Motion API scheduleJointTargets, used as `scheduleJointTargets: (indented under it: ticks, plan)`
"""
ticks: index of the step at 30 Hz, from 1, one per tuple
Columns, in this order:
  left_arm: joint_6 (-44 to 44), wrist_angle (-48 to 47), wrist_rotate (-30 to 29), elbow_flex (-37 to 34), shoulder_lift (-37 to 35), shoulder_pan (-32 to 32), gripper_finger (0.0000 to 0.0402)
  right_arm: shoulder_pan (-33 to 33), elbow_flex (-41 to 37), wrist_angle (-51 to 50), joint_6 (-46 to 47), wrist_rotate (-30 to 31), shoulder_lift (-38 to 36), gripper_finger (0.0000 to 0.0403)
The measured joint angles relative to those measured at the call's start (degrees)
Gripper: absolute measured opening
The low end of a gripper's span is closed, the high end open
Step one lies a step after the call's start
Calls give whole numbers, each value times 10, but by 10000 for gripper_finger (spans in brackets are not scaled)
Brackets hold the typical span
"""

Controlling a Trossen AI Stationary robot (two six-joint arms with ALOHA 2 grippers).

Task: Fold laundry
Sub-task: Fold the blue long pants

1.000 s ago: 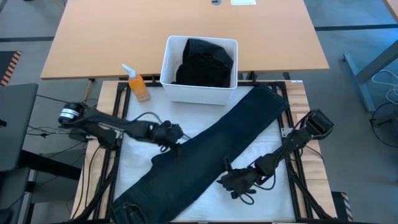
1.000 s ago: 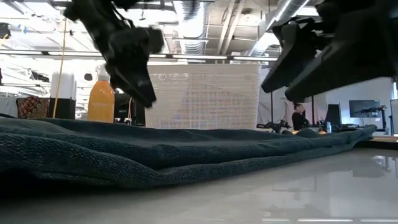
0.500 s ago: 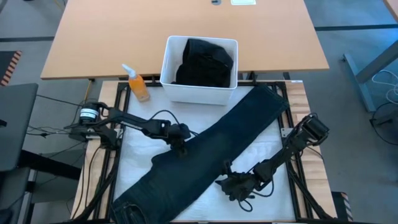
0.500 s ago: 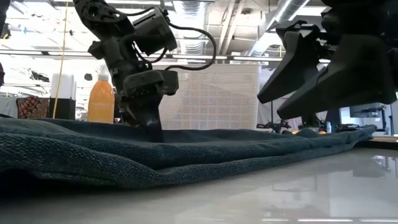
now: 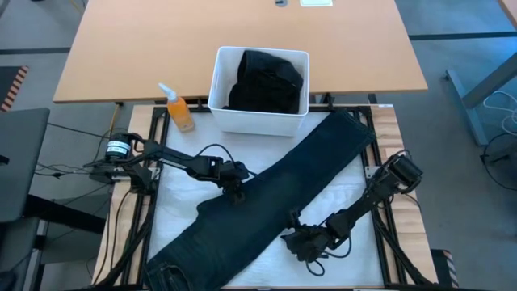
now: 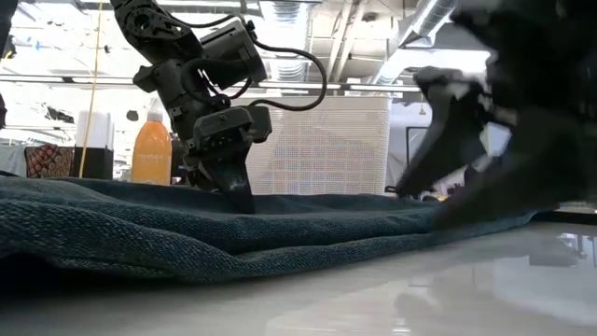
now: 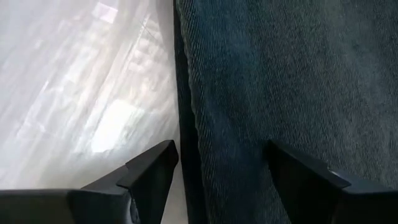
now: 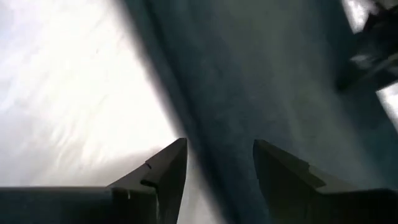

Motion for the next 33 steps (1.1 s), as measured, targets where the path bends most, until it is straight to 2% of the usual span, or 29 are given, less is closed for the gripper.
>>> scheduleJointTargets:
  ticks: [4, 9, 16, 20, 23, 27, 33]
  plan:
    - [-13, -6, 1, 0, 1, 0, 223, 0, 8, 17, 0, -1, 31, 210]
    - [-21, -13, 2, 0, 1, 1, 161, 2, 26, 11, 0, 27, 51, 210]
    - [-25, -14, -2, -1, 1, 1, 75, -2, 28, -68, 12, 46, 48, 210]
    - [-26, -4, -9, -1, 2, 0, 42, -8, 29, -122, 36, 52, 47, 206]
    - [-17, 11, 2, -2, 2, 6, 24, -16, 27, -126, 28, 68, 48, 194]
    - [-14, 39, 35, -2, 3, 18, 5, -41, 26, -132, 26, 79, 48, 153]
    - [-6, 46, 43, -2, 3, 24, 3, -58, 19, -133, 21, 46, 49, 30]
